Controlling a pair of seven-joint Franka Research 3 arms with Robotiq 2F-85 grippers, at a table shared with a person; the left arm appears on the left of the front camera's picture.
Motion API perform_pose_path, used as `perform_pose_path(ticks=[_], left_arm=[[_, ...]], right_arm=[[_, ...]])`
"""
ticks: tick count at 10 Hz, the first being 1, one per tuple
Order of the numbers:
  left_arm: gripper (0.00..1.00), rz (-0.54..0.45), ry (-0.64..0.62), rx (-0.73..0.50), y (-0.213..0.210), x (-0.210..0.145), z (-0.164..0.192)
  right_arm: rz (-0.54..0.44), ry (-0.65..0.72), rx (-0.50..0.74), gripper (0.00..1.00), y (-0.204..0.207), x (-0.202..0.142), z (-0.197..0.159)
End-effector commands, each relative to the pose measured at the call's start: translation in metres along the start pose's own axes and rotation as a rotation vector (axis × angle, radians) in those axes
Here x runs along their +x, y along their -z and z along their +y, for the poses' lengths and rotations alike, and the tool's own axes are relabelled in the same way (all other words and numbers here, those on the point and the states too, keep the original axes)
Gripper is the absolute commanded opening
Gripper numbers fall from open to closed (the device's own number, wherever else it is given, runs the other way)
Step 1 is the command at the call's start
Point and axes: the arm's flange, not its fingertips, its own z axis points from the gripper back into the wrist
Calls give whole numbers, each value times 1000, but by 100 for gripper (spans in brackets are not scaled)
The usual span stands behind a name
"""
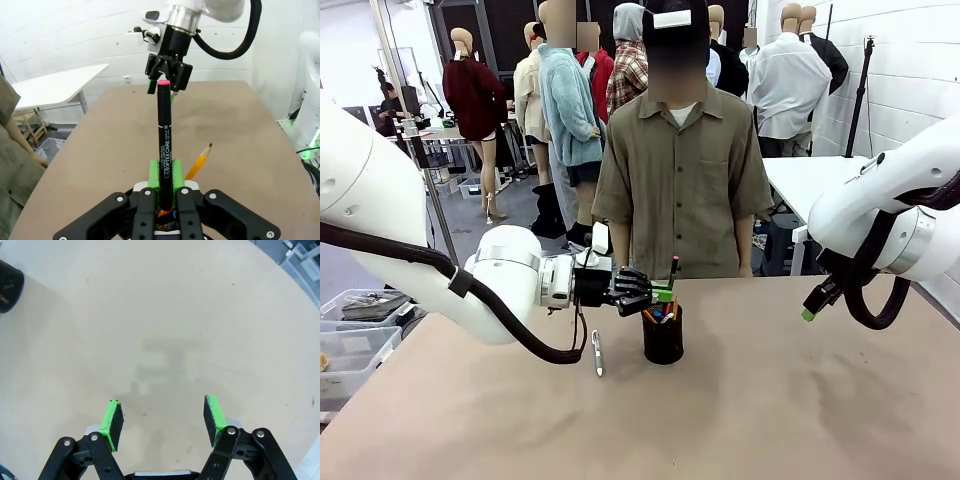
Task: Place the pens into the pen holder.
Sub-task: Pick up a writing instrument from the table and place it into the Pen holder.
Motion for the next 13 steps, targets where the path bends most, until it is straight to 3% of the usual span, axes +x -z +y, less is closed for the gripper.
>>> perform_pose_path(ticks=[1,3,4,6,7,11,13], left_arm=[[0,24,-10,-5,6,3,6],[5,27,-8,-6,7,1,8],[15,23,-5,-3,6,2,7],[53,17,3,1,5,3,7],[65,4,4,11,5,3,7],[65,-11,5,26,-2,8,6],[65,6,38,95,-26,31,0]], right_arm=[[-21,-5,8,81,3,-5,-2],[-21,-5,8,81,3,-5,-2],[-21,-5,8,81,3,-5,-2],[-21,-5,8,81,3,-5,-2],[-21,-5,8,81,3,-5,-2],[-21,-5,8,81,3,-5,-2],[-21,-5,8,81,3,-5,-2]])
